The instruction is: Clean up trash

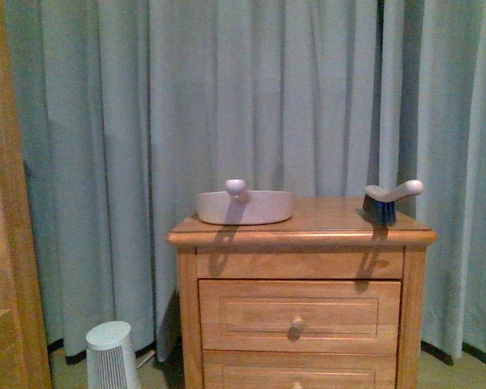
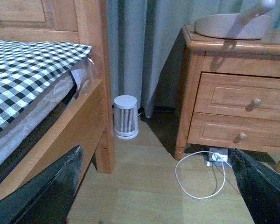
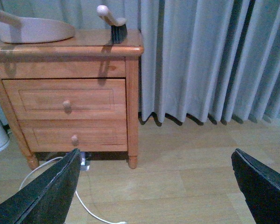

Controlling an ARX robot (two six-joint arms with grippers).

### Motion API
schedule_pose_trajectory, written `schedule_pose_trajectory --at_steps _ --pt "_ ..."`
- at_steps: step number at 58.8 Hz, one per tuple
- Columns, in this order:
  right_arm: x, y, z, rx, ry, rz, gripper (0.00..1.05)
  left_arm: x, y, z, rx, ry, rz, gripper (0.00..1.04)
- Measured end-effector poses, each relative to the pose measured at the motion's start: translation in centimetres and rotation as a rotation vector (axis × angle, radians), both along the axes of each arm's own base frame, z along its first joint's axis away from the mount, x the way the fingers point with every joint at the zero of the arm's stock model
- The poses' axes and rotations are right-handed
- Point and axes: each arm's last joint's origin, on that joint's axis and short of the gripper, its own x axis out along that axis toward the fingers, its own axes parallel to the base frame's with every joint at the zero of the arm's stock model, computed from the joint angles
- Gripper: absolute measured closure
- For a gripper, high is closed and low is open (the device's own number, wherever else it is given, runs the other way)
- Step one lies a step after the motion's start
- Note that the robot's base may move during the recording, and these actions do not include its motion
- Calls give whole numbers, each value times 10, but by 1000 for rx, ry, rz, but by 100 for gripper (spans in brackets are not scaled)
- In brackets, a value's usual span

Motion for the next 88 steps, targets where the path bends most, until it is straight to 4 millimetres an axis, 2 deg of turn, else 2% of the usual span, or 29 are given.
schedule_pose_trajectory --at_steps 88 --pt "0 0 0 0 0 0 7 0 0 0 0 1 0 8"
